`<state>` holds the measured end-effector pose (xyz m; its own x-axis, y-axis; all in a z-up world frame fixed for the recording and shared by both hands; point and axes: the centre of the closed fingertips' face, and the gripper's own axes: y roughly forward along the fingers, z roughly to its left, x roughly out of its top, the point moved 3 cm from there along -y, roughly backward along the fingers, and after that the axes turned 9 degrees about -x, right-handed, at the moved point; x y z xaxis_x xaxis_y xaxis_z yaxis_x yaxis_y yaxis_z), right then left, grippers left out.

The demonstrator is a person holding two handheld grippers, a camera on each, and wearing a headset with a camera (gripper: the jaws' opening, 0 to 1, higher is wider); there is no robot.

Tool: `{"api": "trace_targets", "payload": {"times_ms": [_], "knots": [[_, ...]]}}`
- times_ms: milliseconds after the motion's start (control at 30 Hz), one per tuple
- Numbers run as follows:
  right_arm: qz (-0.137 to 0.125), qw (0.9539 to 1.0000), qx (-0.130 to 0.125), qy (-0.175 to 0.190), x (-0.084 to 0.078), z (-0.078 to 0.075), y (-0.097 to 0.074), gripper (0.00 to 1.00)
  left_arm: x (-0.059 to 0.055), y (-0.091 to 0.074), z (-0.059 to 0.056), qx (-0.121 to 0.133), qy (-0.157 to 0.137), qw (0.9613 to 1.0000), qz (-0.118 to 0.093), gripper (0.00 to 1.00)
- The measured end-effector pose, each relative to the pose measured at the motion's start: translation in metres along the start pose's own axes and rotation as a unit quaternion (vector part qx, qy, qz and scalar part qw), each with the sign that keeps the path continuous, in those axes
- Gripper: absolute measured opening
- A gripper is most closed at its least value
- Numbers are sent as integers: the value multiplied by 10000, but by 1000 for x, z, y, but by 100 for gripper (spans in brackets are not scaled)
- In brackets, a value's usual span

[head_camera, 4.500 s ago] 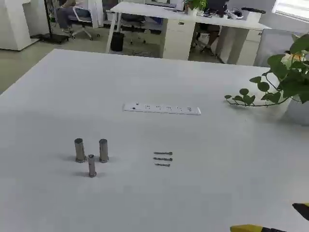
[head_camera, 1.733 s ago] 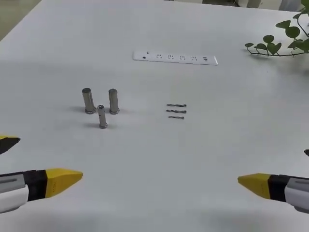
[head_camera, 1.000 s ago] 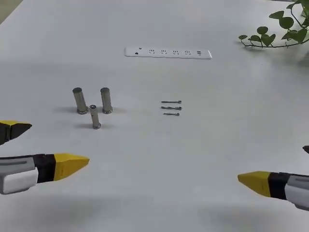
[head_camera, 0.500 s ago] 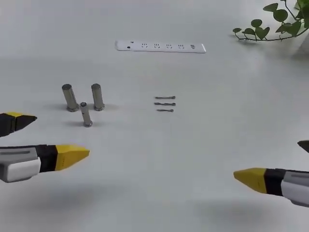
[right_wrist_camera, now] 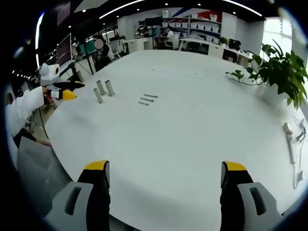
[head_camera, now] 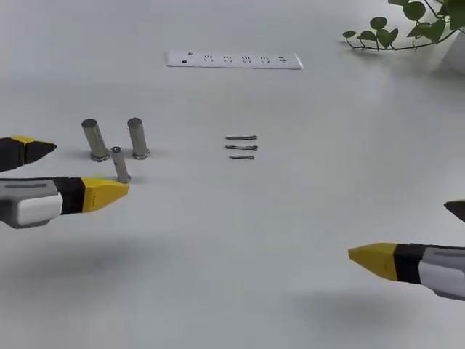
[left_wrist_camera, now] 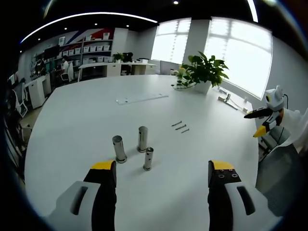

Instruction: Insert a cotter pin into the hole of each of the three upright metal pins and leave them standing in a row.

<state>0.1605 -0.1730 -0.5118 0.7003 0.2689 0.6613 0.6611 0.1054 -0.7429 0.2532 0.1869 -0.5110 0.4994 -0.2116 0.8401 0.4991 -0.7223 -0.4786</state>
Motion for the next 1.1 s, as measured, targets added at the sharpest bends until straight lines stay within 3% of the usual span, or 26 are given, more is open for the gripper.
{"api": "trace_targets", "payload": {"times_ms": [633,1100], "knots": [[106,9999,-69,36,-6,-1,-1,94,4,27,14,-178,182,9996,132,66],[179,9998,-72,28,-8,-2,0,94,0,44,20,-352,380,9985,198,49]]}}
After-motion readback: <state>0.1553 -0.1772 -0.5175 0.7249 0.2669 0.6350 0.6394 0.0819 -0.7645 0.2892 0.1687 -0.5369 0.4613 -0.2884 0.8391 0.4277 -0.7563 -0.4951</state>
